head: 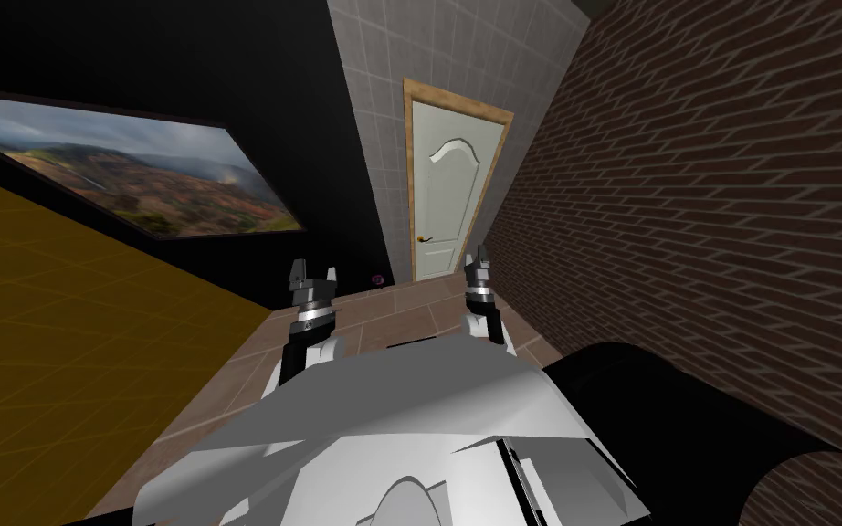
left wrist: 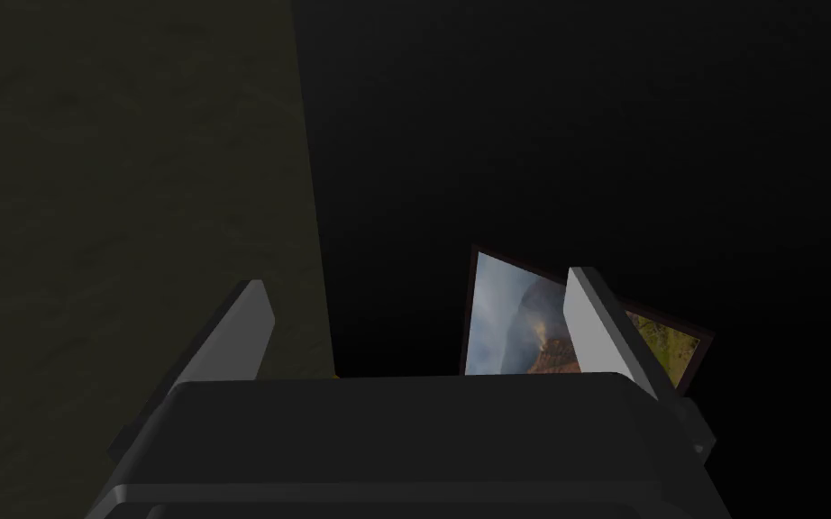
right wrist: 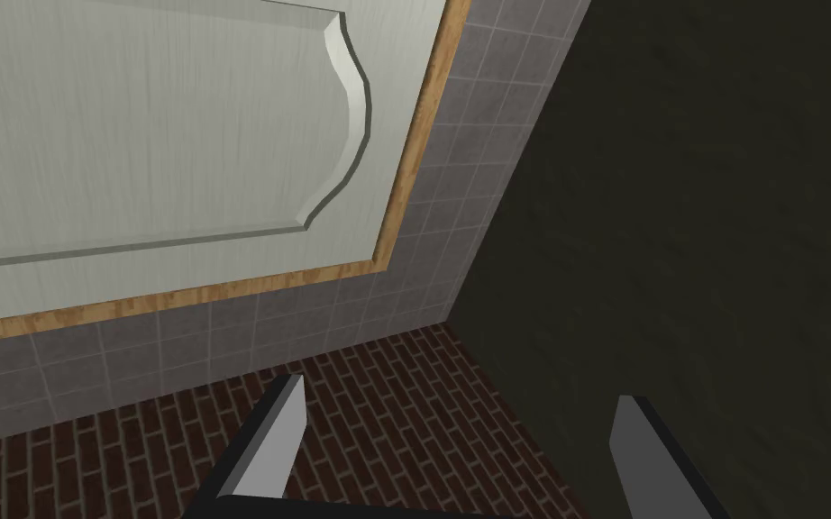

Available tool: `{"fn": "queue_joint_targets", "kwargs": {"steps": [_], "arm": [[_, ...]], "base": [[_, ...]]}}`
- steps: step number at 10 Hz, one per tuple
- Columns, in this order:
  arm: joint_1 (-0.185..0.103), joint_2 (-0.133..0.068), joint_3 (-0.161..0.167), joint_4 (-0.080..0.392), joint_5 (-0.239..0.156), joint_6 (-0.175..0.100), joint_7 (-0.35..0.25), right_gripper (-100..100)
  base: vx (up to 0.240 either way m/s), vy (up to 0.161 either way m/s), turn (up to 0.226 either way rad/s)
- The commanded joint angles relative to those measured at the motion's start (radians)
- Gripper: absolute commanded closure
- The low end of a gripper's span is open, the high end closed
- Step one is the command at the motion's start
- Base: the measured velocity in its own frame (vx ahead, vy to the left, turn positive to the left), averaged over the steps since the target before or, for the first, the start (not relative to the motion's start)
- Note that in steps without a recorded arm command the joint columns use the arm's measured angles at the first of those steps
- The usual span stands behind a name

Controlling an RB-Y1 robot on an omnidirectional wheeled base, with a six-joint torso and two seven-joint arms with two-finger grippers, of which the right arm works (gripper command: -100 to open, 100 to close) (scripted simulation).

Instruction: Pull the door open

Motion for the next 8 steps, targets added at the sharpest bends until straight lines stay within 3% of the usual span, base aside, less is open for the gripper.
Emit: {"fn": "queue_joint_targets", "kwargs": {"steps": [1,8], "arm": [[-0.009,-0.009,-0.001,0.029,0.0,-0.005,-0.005,-100],[-0.054,-0.047,-0.009,0.174,-0.001,-0.029,-0.031,-100]], "base": [[0.162,-0.011,0.064],[0.129,-0.01,0.042]]}}
